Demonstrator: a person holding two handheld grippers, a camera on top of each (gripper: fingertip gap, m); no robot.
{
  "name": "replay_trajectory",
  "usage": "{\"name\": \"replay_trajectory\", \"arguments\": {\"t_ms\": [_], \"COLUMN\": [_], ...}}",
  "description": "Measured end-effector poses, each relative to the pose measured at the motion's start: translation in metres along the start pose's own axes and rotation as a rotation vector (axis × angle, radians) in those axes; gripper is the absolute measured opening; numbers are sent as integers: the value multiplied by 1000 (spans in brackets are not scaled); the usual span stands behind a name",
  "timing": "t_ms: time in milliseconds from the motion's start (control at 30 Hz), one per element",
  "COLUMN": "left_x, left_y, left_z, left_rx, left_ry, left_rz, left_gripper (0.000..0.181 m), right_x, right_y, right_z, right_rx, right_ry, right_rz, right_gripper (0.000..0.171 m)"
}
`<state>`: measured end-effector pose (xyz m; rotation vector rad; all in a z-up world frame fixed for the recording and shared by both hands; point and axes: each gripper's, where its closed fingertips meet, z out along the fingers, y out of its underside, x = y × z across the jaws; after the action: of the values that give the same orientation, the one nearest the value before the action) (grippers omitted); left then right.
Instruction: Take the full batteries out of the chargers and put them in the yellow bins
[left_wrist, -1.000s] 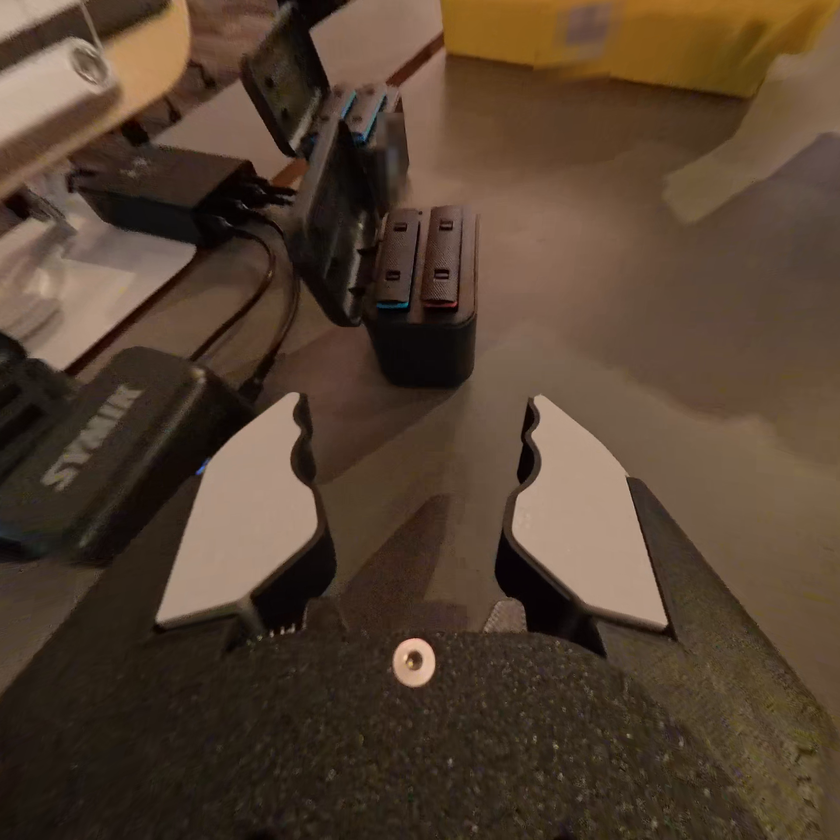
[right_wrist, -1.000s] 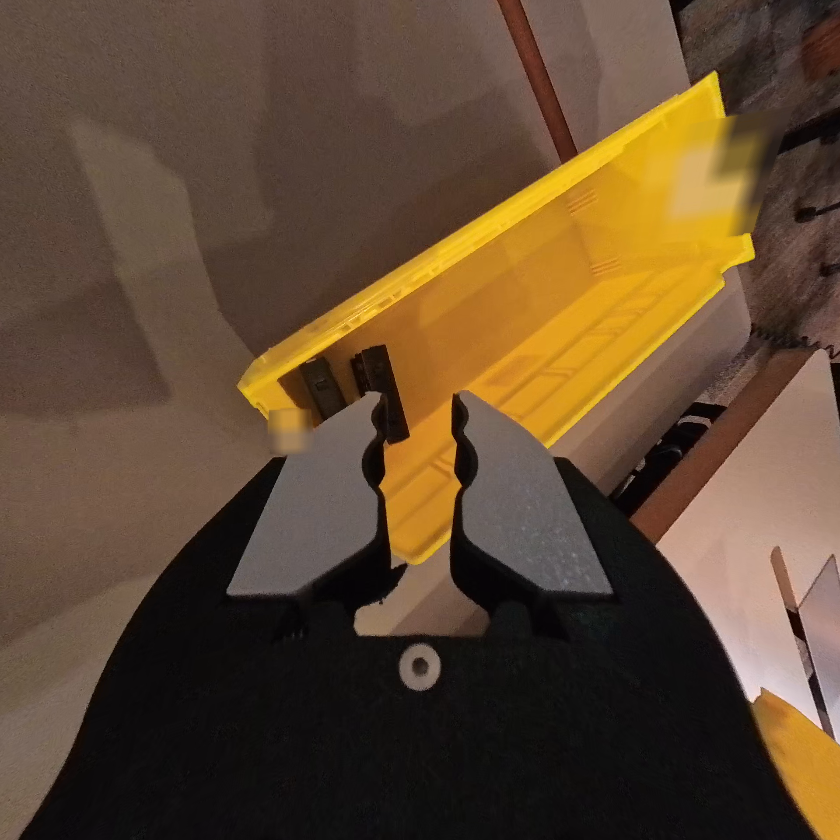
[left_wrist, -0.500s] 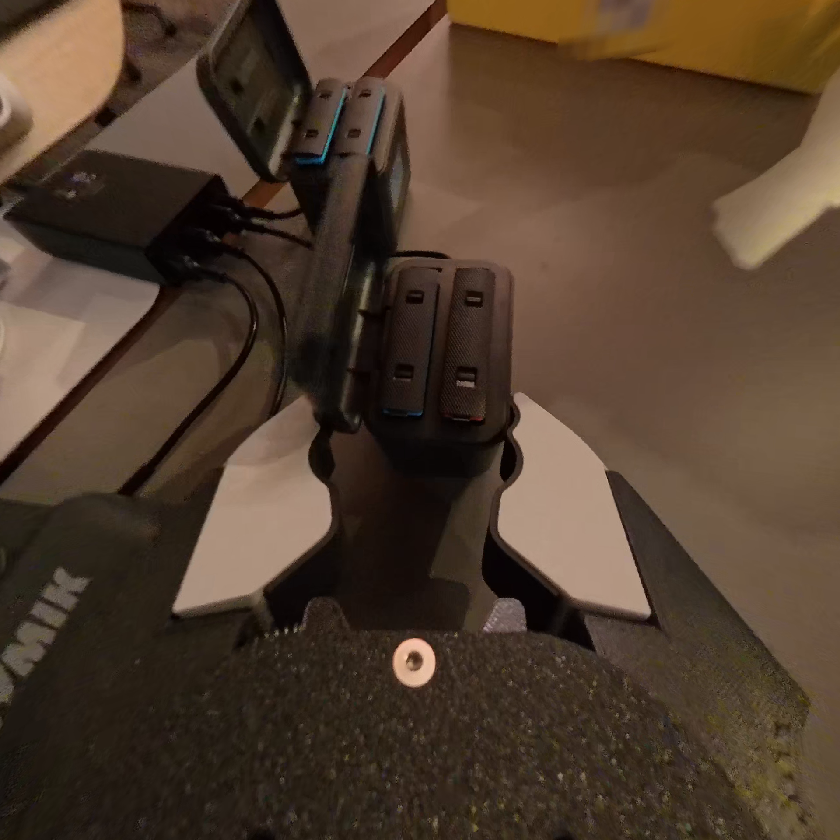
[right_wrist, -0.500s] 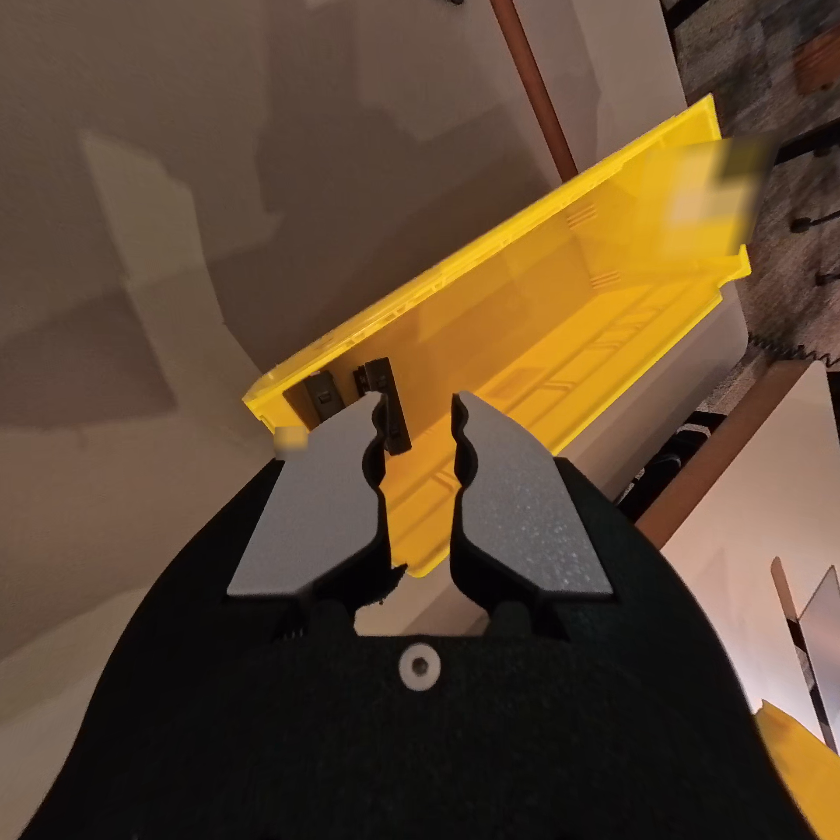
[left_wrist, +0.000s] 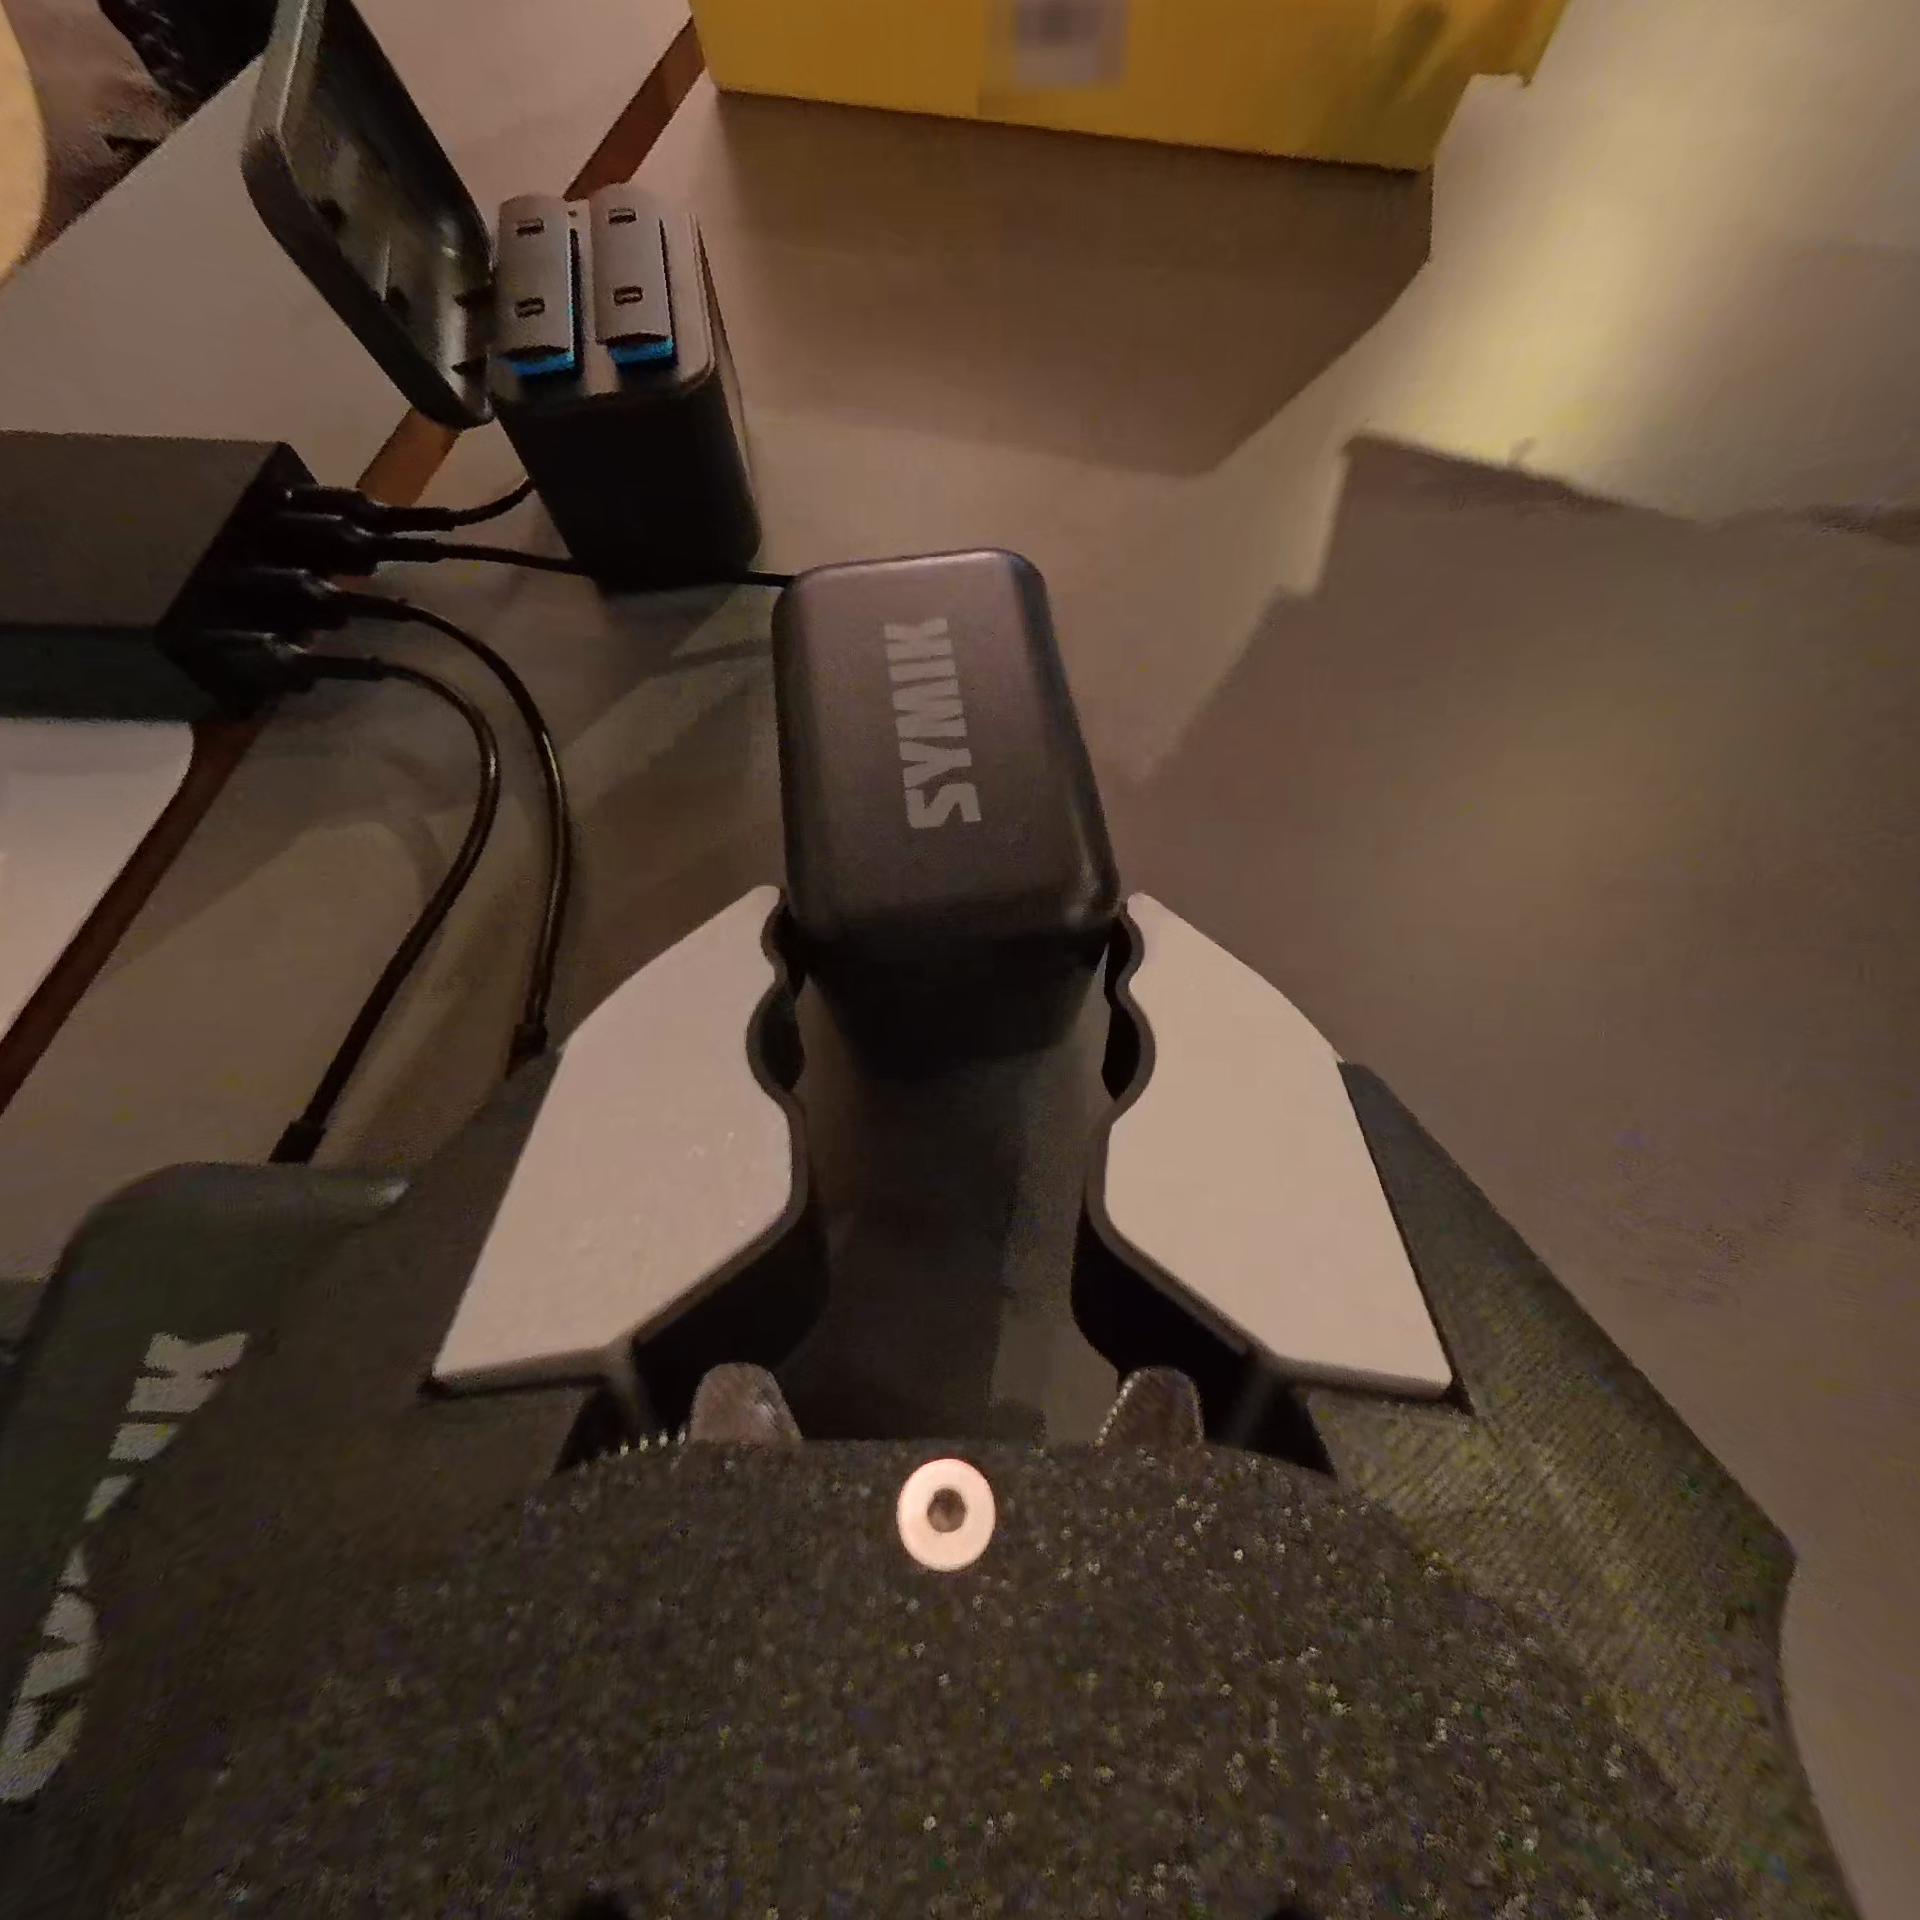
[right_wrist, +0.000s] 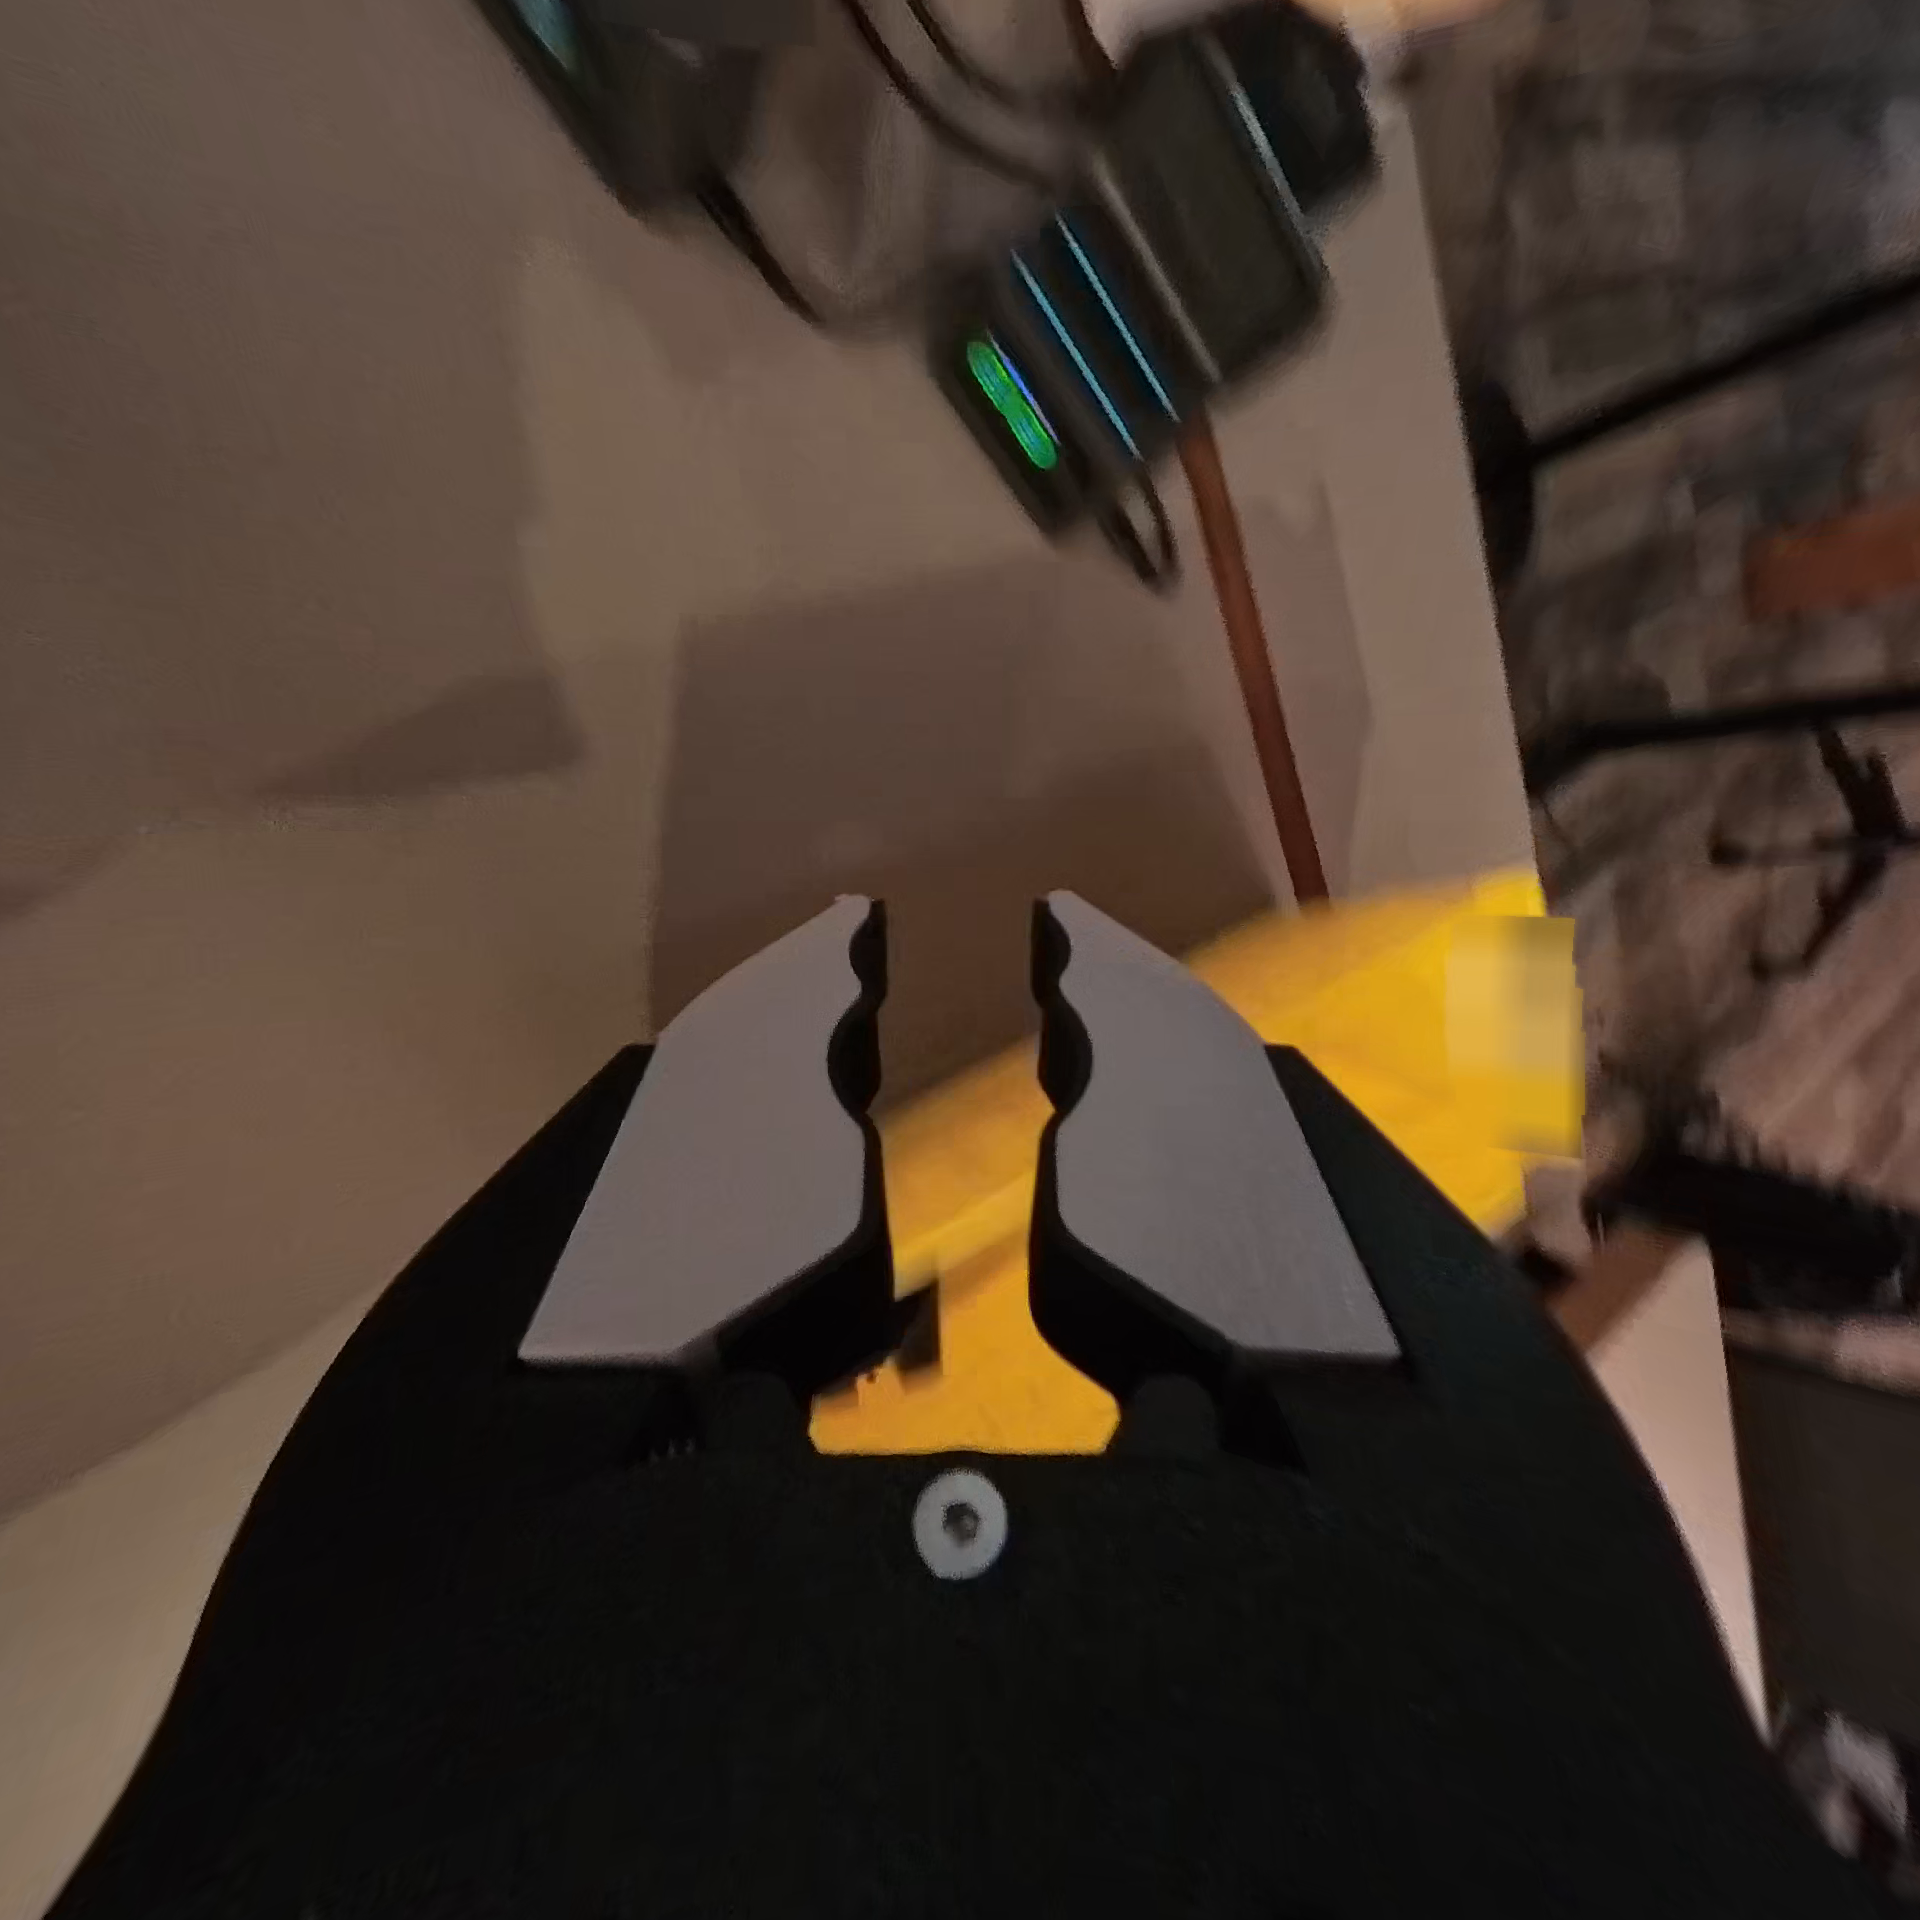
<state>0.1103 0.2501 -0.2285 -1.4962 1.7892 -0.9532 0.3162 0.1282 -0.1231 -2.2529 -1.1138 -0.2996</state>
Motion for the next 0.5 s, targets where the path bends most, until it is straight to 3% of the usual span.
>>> {"name": "replay_trajectory", "arguments": {"t_ms": [33,300,500], "left_x": [0,3,11], "left_y": [0,0,1], "left_z": [0,-1,-1], "left_rx": [0,14,21], "left_ry": [2,45,128], "left_rz": [-2,11,52], "left_gripper": [56,56,53], "right_x": [-7,-48,-67], "right_y": [-13,-110,-147], "right_z": [7,76,125], "right_rx": [11,107,105], "right_ry": [-23,-91,-187], "right_rz": [-28,-288,-373], "right_gripper": [26,31,57]}}
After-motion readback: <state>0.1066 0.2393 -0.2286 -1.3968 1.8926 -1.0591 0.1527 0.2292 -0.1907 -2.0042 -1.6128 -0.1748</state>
